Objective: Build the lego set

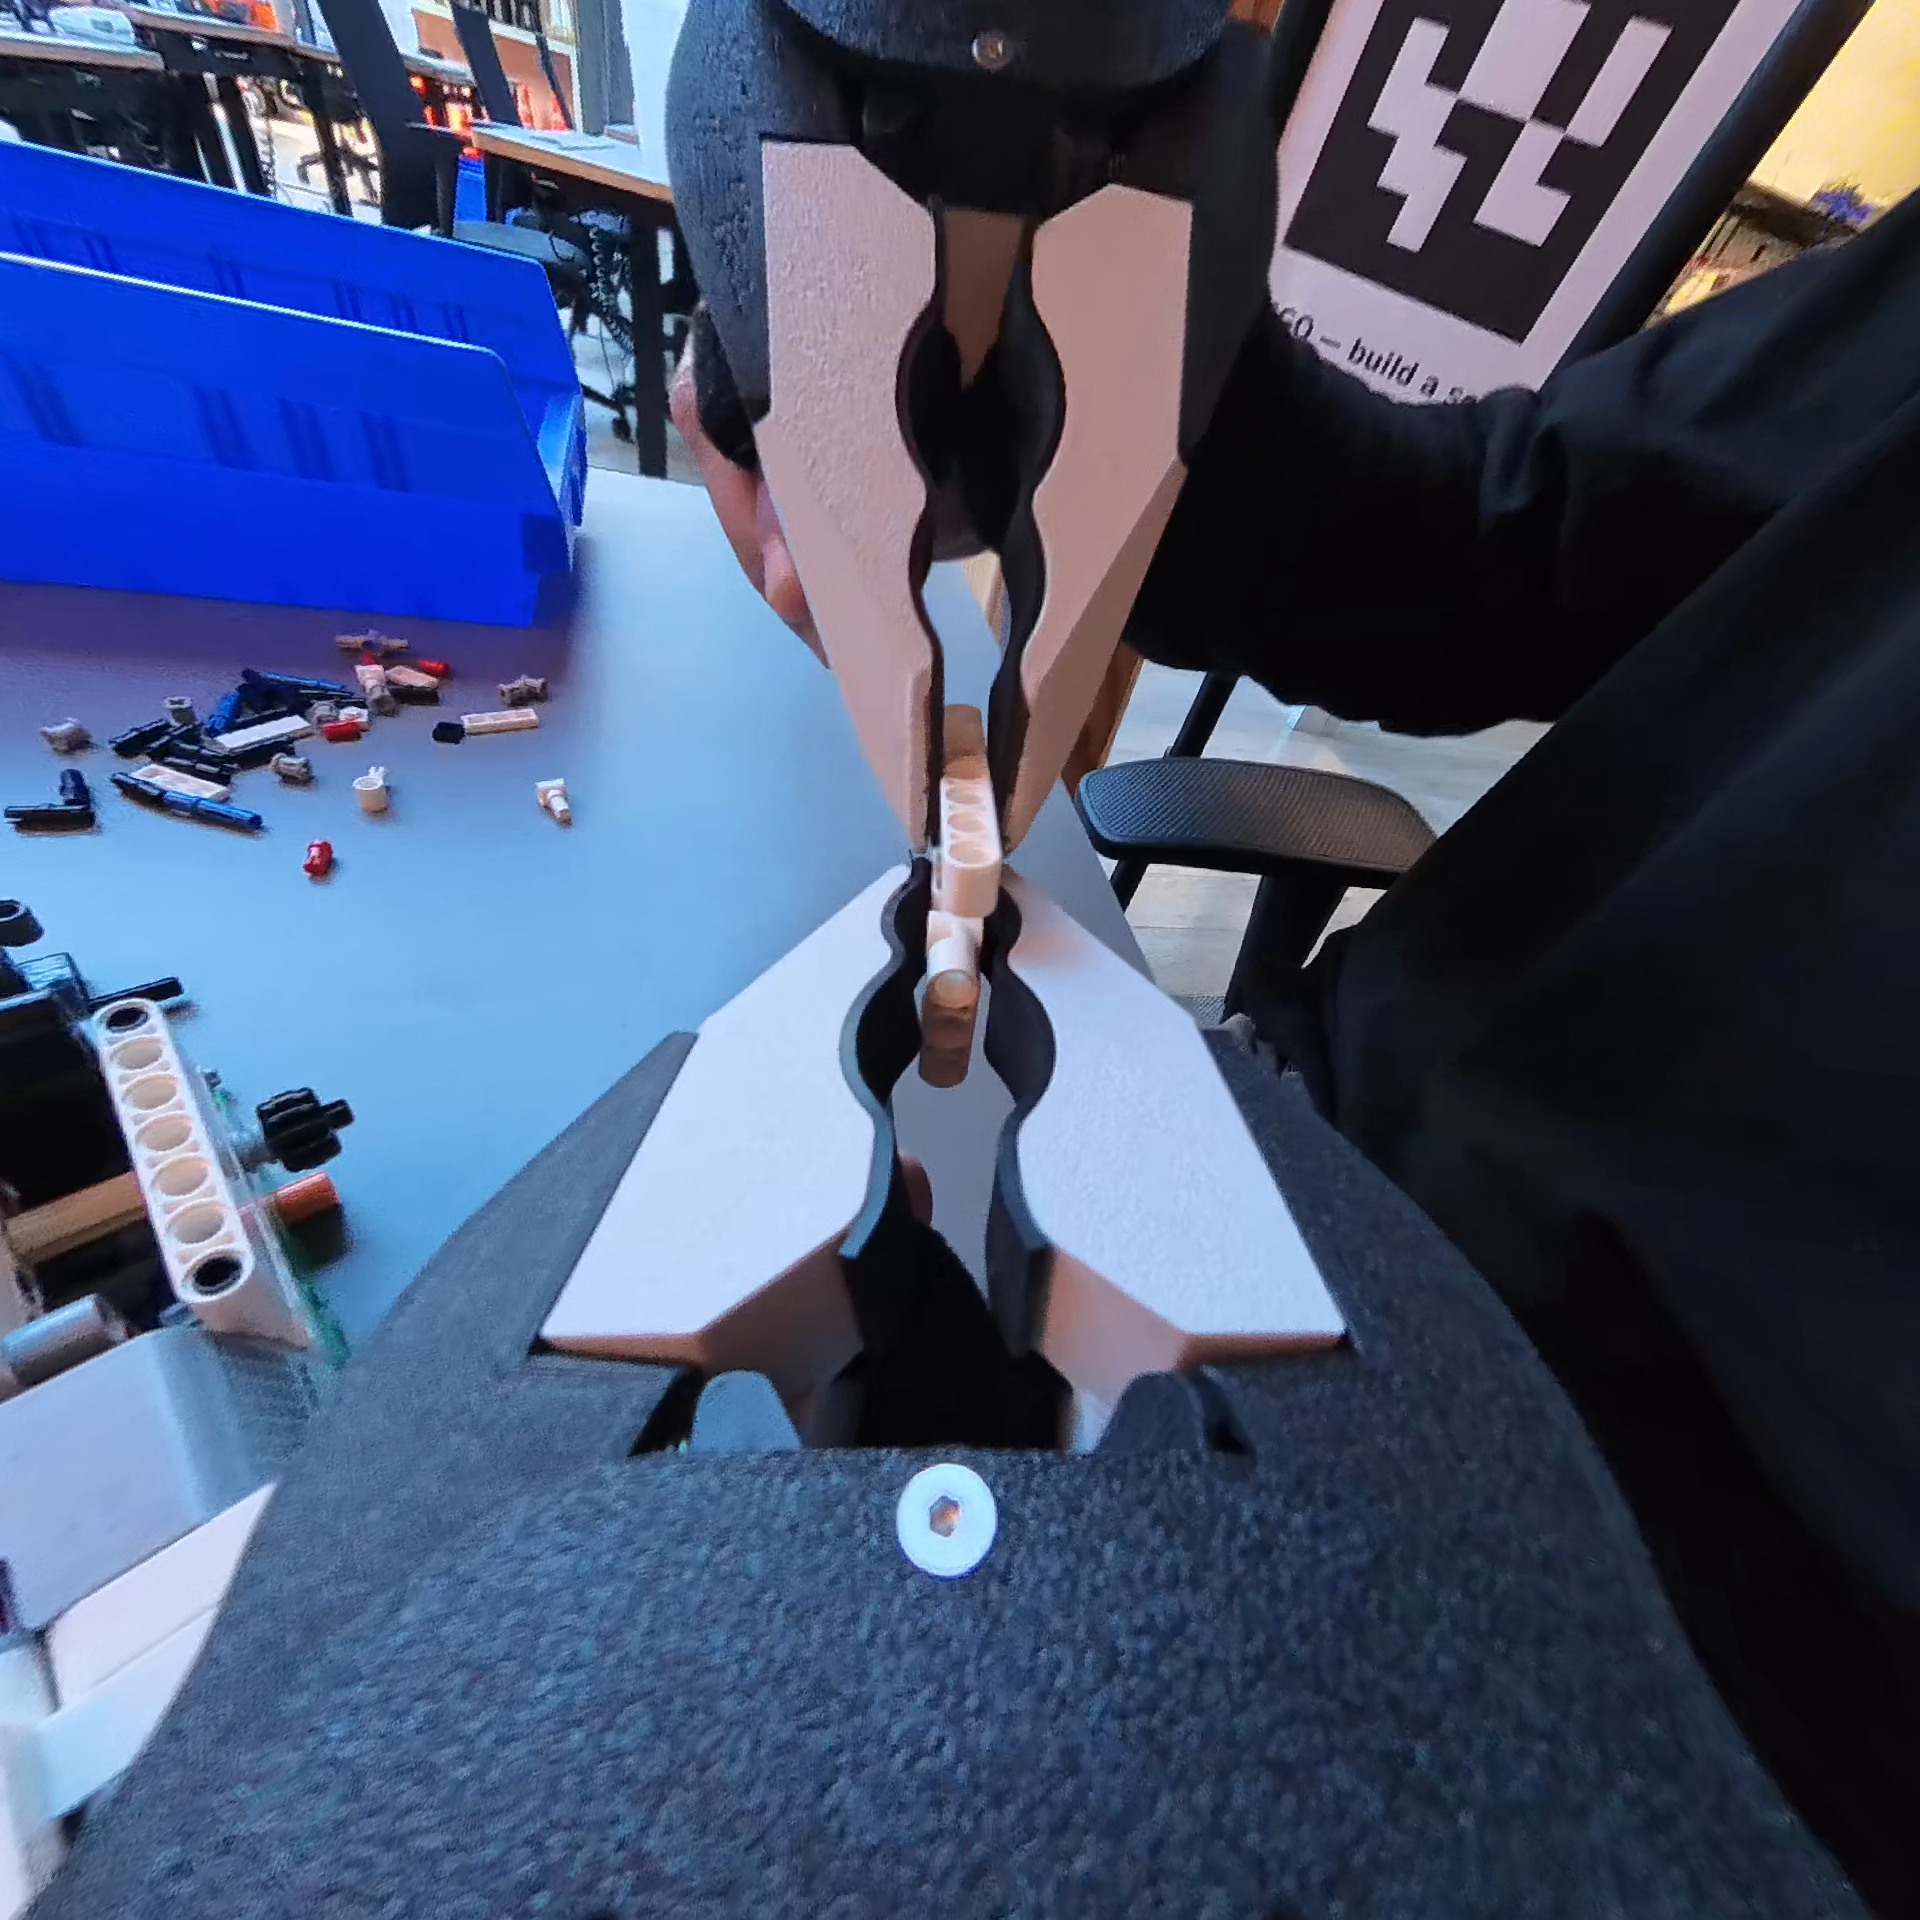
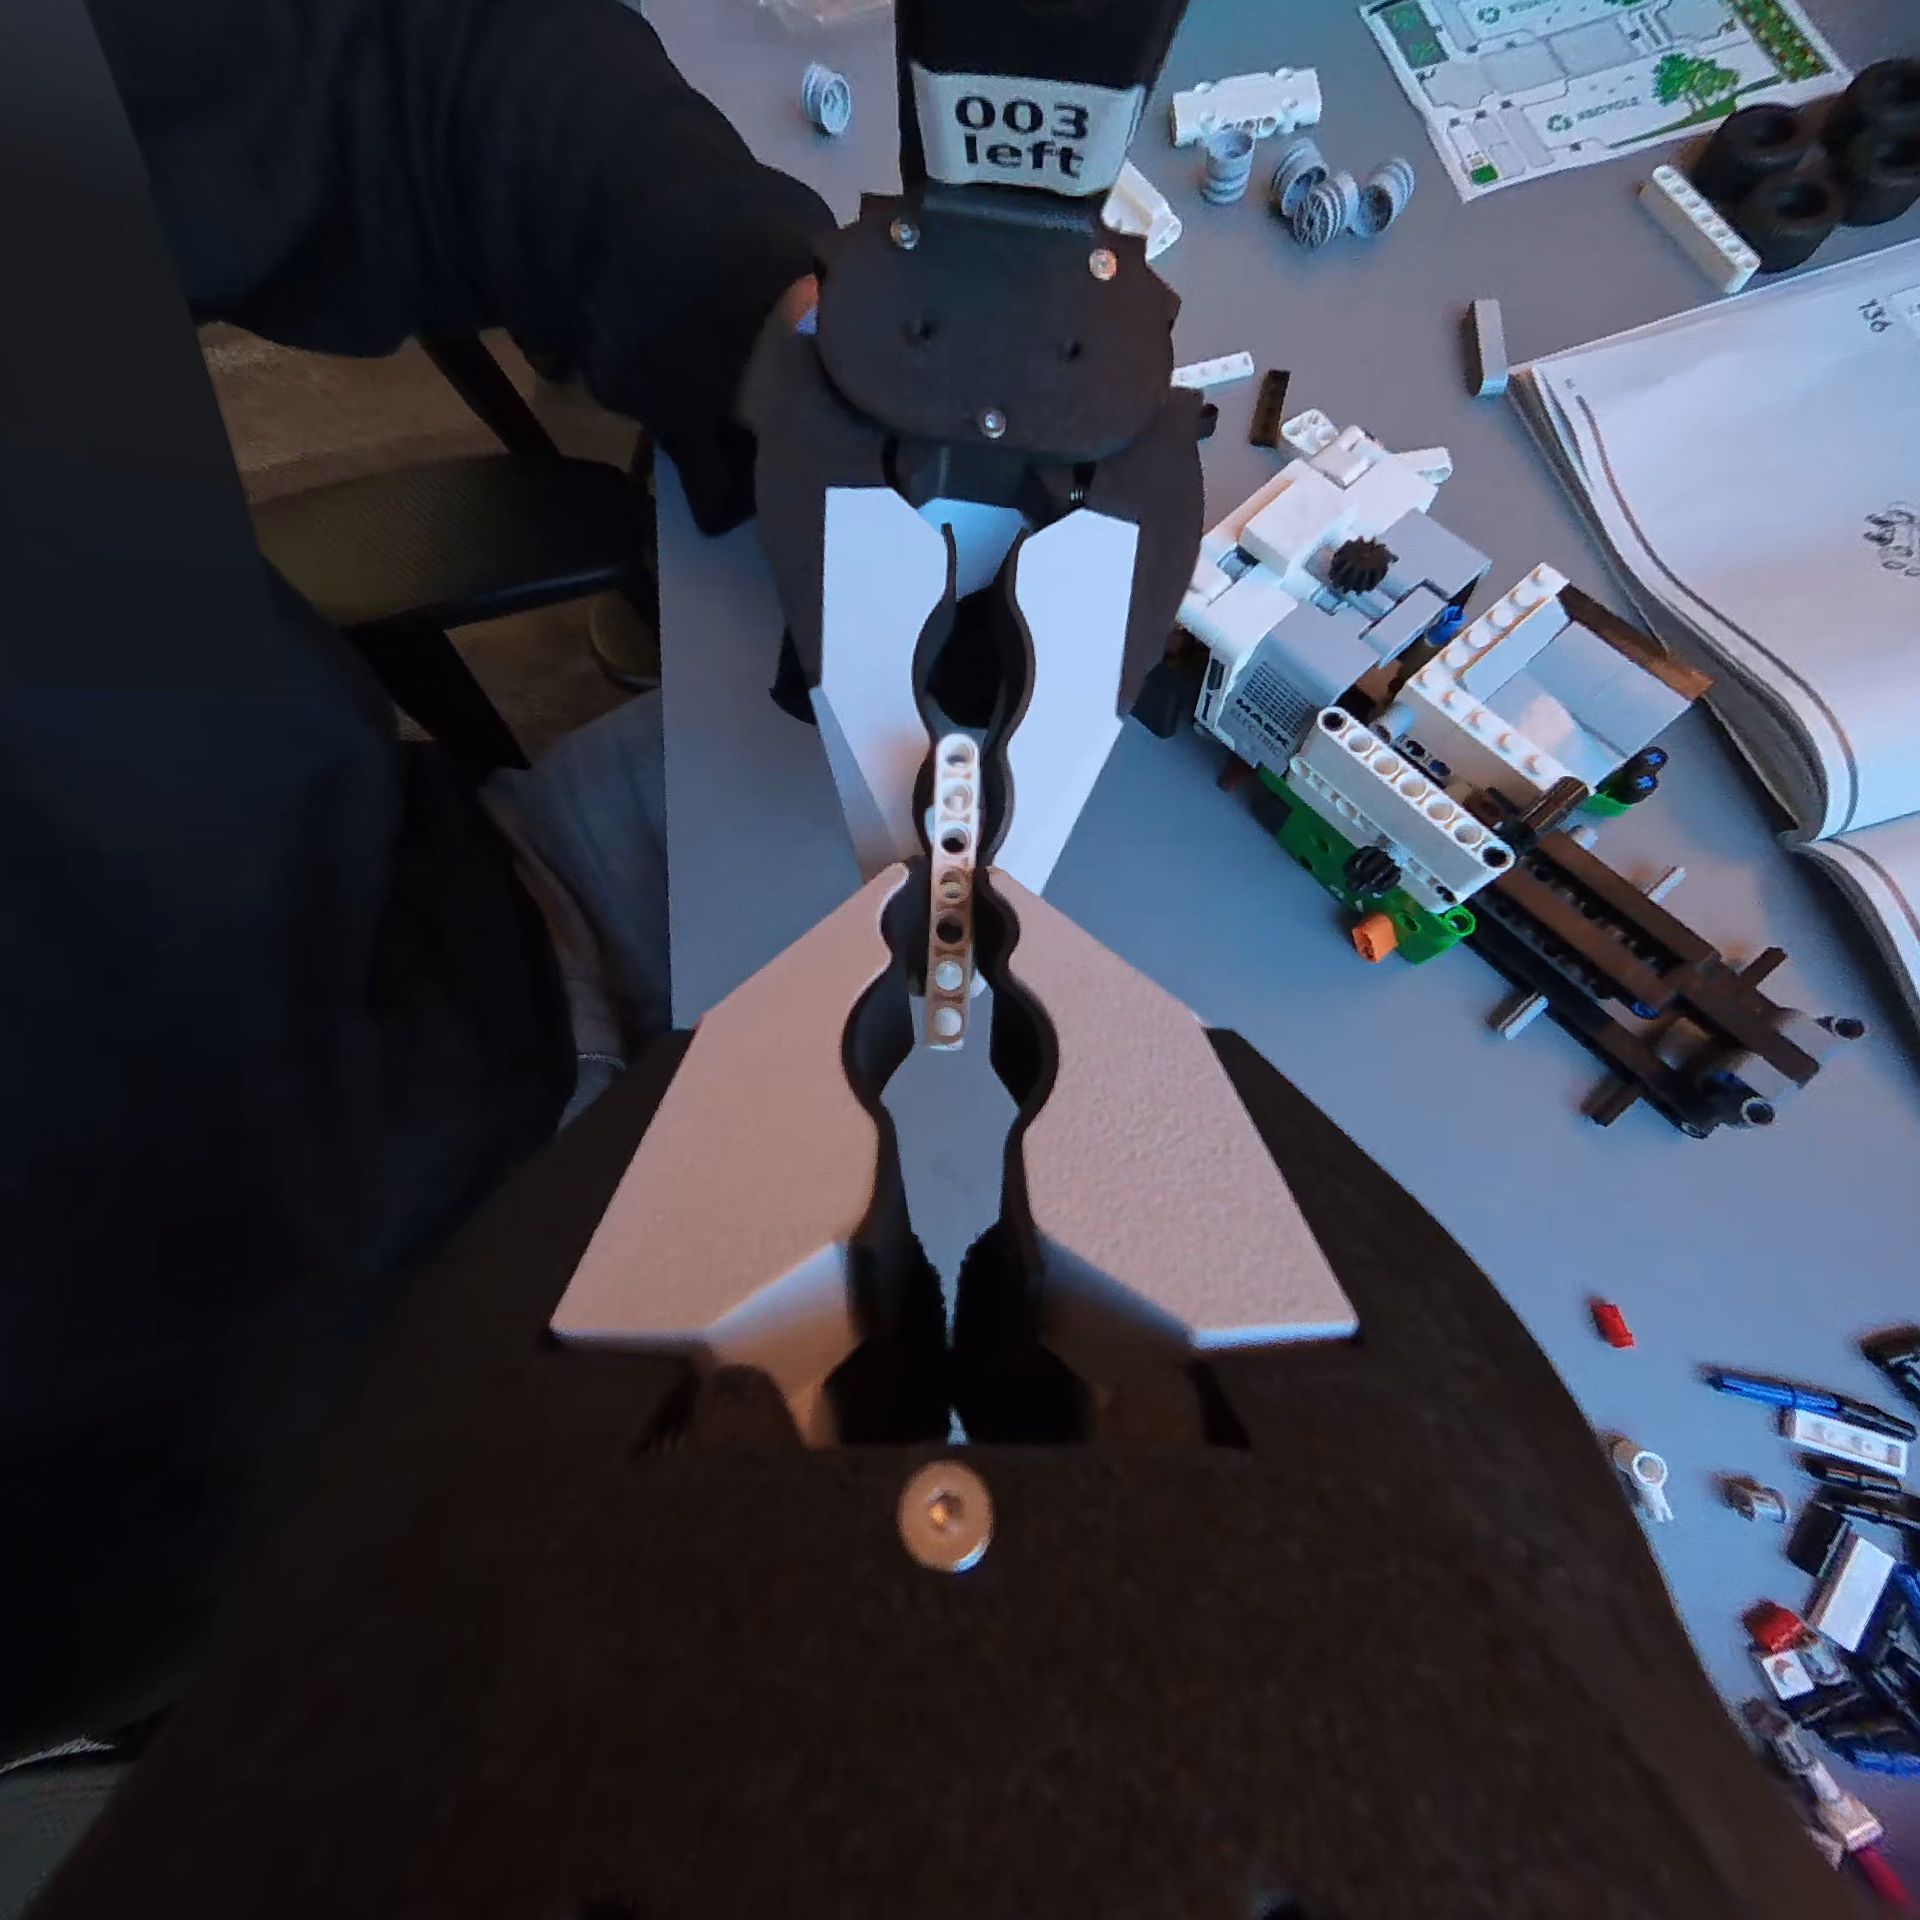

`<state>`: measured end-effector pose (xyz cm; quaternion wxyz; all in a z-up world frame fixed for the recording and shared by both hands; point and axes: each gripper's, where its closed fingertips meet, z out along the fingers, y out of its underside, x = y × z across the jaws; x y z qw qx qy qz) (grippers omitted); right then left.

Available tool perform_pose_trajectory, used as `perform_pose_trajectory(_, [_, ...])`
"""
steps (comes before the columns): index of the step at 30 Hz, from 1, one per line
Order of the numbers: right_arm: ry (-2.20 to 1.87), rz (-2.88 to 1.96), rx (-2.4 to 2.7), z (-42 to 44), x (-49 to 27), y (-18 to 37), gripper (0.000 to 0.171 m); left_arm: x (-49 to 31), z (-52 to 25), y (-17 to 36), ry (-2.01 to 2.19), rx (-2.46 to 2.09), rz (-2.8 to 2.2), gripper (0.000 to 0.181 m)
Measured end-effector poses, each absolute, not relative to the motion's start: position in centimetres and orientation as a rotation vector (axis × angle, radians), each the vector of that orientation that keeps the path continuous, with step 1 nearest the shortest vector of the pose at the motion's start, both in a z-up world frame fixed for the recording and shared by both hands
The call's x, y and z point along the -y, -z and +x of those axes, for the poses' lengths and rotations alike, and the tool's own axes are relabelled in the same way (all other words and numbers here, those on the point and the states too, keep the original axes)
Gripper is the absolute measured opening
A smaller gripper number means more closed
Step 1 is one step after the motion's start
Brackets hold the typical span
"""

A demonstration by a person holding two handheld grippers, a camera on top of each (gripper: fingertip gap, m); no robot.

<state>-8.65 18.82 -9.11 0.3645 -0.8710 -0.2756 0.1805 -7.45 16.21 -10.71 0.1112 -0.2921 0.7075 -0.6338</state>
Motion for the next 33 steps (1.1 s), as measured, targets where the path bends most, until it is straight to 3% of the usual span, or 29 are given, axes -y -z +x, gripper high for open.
perform_pose_trajectory(33, [-0.618,-2.318,0.765,-9.33,-18.45,8.98,0.007,-15.79,-8.07,11.07,1.809,-2.122,-0.786,0.005])
